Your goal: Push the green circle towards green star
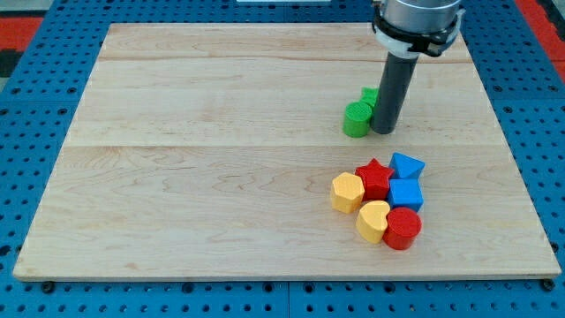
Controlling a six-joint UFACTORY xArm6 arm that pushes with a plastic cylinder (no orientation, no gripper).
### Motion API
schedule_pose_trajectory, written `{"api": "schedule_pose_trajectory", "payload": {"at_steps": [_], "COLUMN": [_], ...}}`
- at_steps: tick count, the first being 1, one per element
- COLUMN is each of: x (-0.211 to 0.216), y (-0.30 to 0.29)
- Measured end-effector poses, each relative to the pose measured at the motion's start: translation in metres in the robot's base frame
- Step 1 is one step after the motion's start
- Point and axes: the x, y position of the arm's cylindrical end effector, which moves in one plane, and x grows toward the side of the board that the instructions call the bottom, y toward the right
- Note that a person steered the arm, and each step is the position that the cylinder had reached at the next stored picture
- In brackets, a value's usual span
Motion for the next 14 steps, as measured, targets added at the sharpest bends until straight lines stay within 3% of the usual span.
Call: {"api": "schedule_pose_trajectory", "payload": {"at_steps": [3,5,6,7,9,12,14], "x": [-0.069,-0.002,0.022,0.022,0.001,0.017,-0.026], "y": [-0.009,0.002,-0.029,-0.081,-0.052,-0.033,-0.032]}}
